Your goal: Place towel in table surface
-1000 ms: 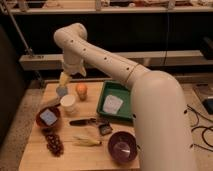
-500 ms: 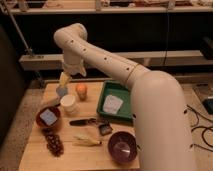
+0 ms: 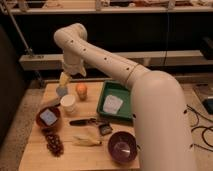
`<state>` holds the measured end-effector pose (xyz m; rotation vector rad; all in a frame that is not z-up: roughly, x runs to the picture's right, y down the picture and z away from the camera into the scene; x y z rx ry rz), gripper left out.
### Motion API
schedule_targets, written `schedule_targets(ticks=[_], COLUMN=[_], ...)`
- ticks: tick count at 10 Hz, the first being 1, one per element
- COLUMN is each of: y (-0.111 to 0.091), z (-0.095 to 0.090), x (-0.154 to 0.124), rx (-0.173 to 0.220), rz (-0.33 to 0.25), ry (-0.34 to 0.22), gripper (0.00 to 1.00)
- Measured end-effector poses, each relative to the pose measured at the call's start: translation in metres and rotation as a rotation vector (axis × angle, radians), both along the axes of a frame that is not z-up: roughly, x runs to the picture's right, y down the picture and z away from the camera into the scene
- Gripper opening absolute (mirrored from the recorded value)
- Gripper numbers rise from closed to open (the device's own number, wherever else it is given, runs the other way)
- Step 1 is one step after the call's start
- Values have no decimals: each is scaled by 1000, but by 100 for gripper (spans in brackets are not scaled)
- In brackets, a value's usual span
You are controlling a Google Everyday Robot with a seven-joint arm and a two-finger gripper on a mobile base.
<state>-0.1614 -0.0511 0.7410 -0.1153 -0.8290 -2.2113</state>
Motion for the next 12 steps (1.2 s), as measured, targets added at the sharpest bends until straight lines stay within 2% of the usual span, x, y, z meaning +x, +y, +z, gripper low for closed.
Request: schedule_targets(ticks=[3,6,8,9,12], y=[-4,0,8,17,55], z=[4,12,23,34,69], x=[17,52,92,124,187], rx=[31,58,66,62,22], rz=[41,122,198,252,374], ry=[49,119,179,222,326], gripper=[80,80,80,80,80])
